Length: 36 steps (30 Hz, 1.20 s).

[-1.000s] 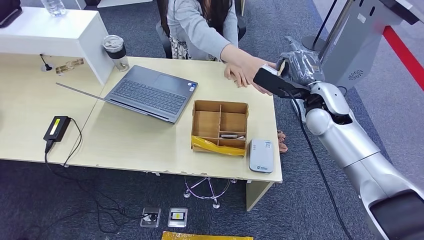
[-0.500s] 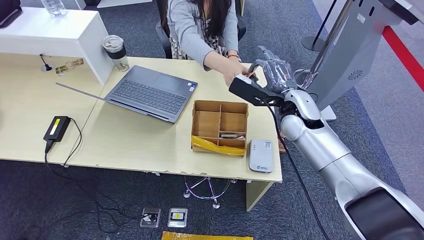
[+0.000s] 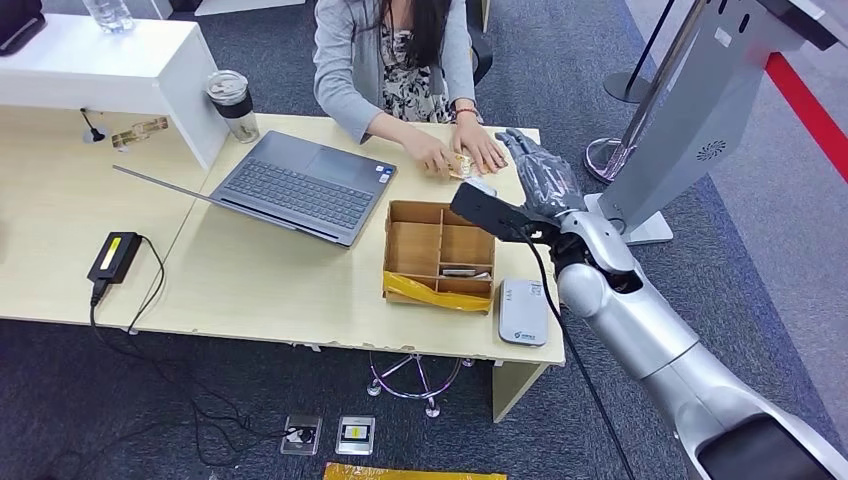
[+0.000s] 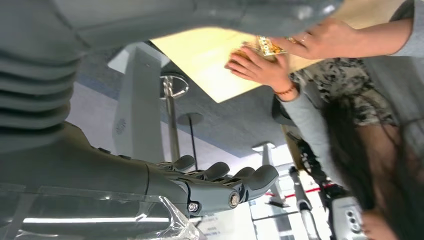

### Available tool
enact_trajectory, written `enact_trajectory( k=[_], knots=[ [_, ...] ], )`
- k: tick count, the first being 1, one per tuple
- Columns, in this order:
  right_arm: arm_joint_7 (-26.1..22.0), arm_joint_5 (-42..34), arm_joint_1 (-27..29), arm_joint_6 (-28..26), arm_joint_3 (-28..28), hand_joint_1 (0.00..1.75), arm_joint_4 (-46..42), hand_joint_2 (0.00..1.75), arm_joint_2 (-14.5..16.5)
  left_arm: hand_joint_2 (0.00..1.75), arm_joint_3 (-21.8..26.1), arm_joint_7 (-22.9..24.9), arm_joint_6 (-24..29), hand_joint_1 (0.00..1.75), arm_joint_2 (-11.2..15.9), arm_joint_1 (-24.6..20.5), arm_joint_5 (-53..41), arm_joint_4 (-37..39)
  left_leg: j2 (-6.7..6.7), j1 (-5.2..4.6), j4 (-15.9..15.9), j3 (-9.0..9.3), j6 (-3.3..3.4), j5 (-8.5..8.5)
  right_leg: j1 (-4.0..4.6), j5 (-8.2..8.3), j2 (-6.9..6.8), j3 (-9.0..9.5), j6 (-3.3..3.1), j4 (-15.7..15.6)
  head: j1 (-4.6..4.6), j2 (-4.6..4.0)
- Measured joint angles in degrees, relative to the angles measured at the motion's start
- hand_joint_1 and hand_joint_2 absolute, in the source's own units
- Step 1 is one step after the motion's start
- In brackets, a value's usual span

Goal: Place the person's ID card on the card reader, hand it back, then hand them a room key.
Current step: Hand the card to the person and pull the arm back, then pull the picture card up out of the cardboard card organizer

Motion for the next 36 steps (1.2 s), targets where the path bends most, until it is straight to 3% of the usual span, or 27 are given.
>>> enact_trajectory(
  k=[9,13,17,22,29,36],
  knots=[
    [9.86,-8.23,11.88,4.09,-7.83,0.0,-18.42,0.0,-10.0,0.0,0.09,0.83,1.92,0.0,-0.03,0.4,1.45,0.0,0.01,-0.01,0.01,0.03,0.01,-0.04,-0.01,0.0,-0.01,0.03,0.0,-0.05,0.01,0.0],
    [15.05,-11.56,18.43,4.41,-11.46,0.0,-28.24,1.75,-14.2,0.0,0.21,1.25,3.08,0.0,-0.09,0.51,1.81,0.0,0.1,0.0,0.0,0.03,-0.01,-0.09,0.0,0.0,0.05,0.02,0.0,-0.05,-0.01,0.0],
    [17.66,-9.96,23.53,3.14,-12.53,0.0,-35.76,1.75,-15.69,0.0,0.37,1.4,3.87,0.0,-0.39,0.44,2.09,0.0,0.14,0.03,-0.02,0.04,-0.03,-0.1,0.02,-0.01,0.08,0.02,0.0,-0.05,-0.01,0.0],
    [17.24,-3.82,26.94,1.18,-11.13,0.0,-38.76,1.75,-15.13,0.0,0.39,1.48,4.25,0.0,-0.86,0.35,2.13,0.0,0.14,0.04,-0.04,0.03,-0.03,-0.1,0.04,-0.01,0.07,0.06,-0.01,-0.03,0.0,0.0],
    [15.15,2.58,27.85,-2.64,-6.82,0.0,-34.64,1.75,-9.56,0.0,0.42,2.2,4.08,0.0,-1.56,0.02,2.14,0.0,0.12,0.05,-0.04,0.0,-0.04,-0.07,0.05,-0.01,0.06,0.06,-0.01,0.0,0.01,0.0],
    [13.13,5.73,25.91,-1.37,-3.88,0.0,-29.18,1.75,-4.84,0.0,0.42,2.39,3.68,0.0,-1.93,-0.18,2.08,0.0,0.11,0.05,-0.04,-0.02,-0.04,-0.07,0.05,-0.02,0.06,0.05,-0.03,0.0,0.0,0.0]
  ],
)
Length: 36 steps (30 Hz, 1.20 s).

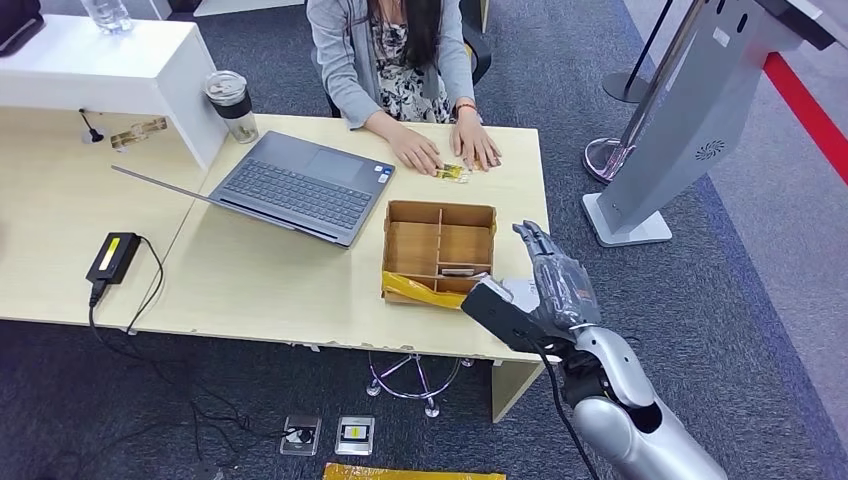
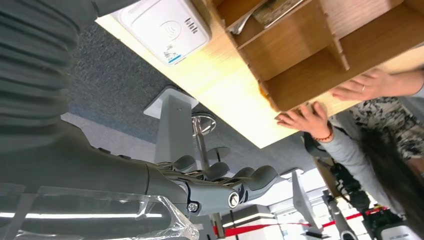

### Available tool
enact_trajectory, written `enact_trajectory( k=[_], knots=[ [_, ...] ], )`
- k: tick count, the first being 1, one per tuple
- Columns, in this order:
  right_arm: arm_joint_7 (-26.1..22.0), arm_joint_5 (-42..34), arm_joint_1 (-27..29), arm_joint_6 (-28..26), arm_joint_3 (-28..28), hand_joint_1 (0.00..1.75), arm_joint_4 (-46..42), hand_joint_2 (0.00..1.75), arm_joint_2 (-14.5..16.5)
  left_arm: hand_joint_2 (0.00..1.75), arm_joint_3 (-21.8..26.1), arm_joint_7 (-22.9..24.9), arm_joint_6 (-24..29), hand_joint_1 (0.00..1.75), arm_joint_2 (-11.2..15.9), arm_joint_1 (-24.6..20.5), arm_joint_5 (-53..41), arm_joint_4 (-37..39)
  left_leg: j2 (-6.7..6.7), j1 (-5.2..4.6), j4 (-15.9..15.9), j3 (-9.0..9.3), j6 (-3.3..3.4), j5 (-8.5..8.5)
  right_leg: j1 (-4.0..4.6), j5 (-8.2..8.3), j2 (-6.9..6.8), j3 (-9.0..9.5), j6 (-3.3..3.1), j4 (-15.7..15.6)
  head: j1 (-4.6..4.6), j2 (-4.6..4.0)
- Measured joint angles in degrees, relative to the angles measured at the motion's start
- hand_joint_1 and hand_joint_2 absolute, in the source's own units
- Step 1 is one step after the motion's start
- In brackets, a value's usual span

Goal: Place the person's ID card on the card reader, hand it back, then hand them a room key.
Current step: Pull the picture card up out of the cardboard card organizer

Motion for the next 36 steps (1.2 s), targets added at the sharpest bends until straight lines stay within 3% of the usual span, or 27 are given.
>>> enact_trajectory(
  k=[17,36],
  knots=[
    [-2.96,7.01,-6.64,3.98,3.0,0.0,10.63,1.75,8.68,0.0,0.0,0.24,-0.68,0.0,0.02,-0.04,-0.08,0.0,0.0,0.0,0.0,0.01,-0.01,0.01,0.0,0.0,0.0,0.0,0.0,0.01,0.0,0.0],
    [-3.47,7.19,-8.7,5.02,5.16,0.0,16.69,1.75,12.27,0.0,0.0,0.21,-1.49,0.0,0.22,-0.03,-0.27,0.0,0.0,0.0,0.0,0.0,-0.01,0.01,0.0,0.0,0.0,-0.01,-0.01,0.0,0.01,0.0]
  ],
)
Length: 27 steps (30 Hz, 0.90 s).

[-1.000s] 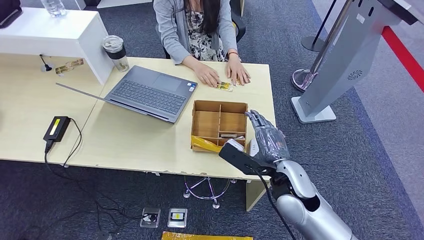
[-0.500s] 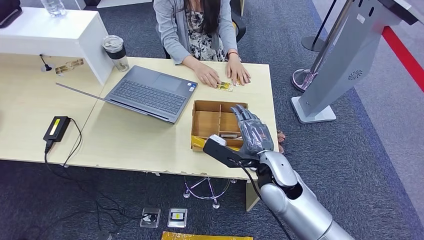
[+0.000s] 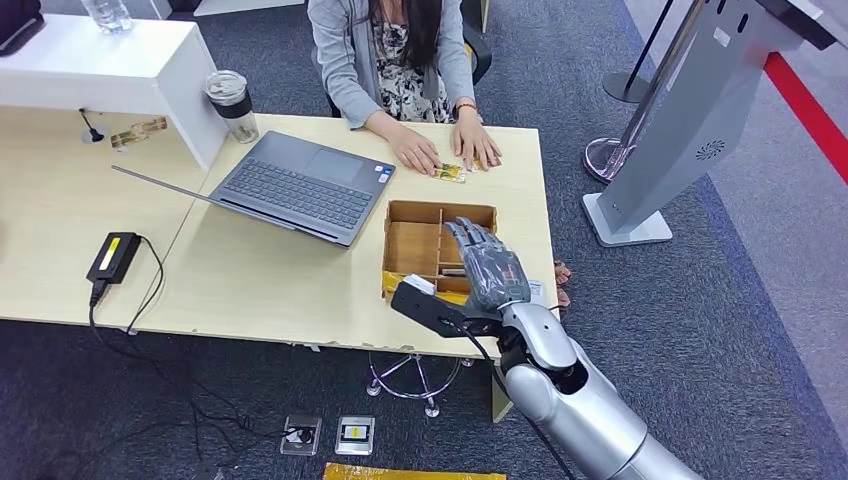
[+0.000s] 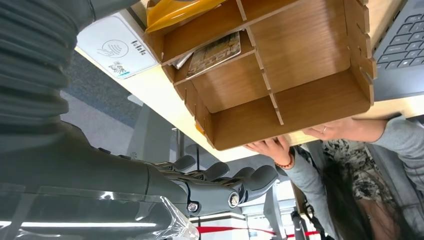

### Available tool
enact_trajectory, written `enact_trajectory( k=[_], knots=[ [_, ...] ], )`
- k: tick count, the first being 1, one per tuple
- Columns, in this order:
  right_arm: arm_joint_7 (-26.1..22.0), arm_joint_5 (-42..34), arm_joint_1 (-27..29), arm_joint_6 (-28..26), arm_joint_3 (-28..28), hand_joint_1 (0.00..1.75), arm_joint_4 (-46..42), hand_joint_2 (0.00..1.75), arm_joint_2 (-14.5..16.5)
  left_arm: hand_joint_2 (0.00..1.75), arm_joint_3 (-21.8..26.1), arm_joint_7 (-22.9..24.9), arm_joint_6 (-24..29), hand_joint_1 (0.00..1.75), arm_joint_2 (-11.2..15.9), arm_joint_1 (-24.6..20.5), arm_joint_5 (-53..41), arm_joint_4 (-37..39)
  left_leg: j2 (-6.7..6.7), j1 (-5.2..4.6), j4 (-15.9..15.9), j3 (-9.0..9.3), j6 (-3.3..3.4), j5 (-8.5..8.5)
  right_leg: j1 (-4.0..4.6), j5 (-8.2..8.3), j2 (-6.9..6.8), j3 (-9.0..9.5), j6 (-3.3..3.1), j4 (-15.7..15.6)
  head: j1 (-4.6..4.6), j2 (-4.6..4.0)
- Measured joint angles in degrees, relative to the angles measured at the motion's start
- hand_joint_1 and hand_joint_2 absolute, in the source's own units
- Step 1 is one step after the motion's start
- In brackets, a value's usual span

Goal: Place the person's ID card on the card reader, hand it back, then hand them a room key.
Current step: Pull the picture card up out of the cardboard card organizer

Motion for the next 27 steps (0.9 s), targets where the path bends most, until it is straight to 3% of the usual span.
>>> enact_trajectory(
  k=[27],
  knots=[
    [-1.99,3.87,-4.49,-2.27,1.85,0.0,12.18,1.75,4.02,0.0,0.0,-0.4,-0.42,0.0,0.19,0.0,-0.16,0.01,0.0,0.0,0.0,0.01,-0.01,0.01,0.0,0.0,0.01,0.0,0.0,0.01,-0.01,0.0]
  ],
)
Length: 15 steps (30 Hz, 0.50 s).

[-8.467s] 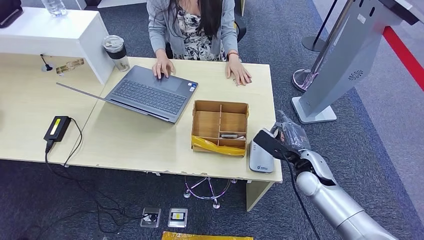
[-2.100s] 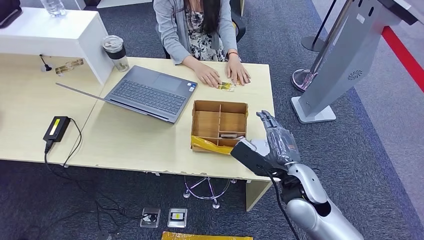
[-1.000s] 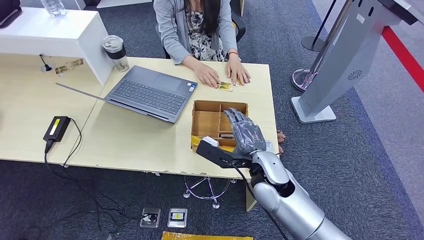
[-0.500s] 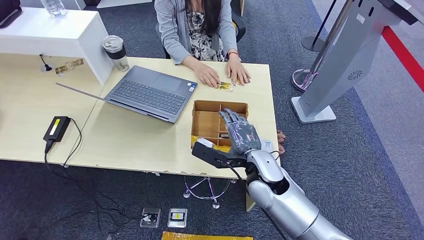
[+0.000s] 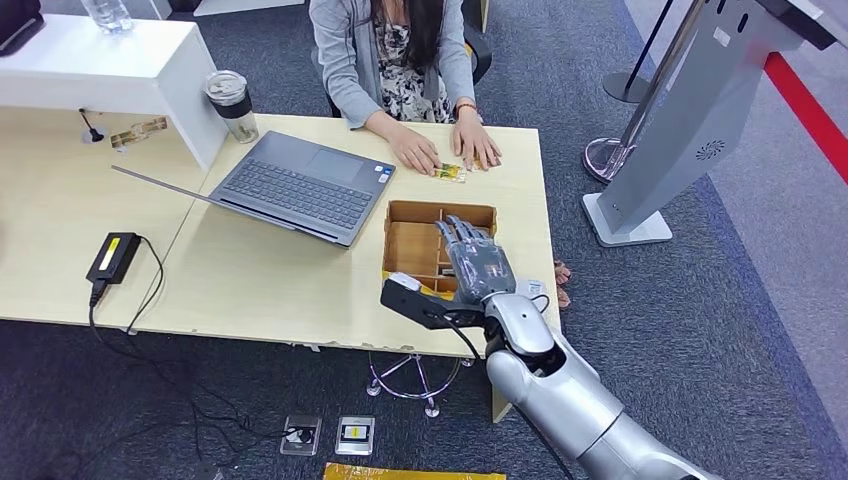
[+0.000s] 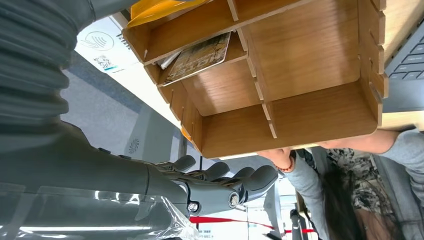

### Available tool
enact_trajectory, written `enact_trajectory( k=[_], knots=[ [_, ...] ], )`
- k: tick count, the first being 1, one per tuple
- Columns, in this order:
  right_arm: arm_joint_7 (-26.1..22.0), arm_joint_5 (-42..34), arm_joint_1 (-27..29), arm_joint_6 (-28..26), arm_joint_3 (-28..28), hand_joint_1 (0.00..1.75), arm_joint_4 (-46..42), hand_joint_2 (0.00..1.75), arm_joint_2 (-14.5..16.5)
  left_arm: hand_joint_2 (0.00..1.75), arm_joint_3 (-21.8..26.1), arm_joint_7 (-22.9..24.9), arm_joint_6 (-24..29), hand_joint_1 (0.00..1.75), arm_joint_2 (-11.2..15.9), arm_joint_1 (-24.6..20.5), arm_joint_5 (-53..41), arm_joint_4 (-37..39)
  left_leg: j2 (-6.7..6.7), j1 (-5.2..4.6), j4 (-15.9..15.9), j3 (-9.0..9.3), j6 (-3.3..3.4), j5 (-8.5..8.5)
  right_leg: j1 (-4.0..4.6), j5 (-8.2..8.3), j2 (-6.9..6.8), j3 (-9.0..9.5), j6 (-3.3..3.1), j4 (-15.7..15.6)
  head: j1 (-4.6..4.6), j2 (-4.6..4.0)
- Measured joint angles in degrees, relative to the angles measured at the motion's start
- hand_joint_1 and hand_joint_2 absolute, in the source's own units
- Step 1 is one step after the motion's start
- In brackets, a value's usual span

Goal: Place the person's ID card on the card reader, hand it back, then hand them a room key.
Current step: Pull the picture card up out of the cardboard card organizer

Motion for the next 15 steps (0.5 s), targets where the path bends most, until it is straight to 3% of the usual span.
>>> enact_trajectory(
  k=[15],
  knots=[
    [-0.61,0.19,-1.57,-0.21,0.49,0.0,4.24,1.75,0.98,0.0,0.0,-0.18,-0.21,0.0,0.13,0.01,0.02,0.01,0.0,0.0,0.0,0.0,-0.01,0.0,0.0,0.0,0.01,0.0,0.0,0.0,0.01,0.0]
  ],
)
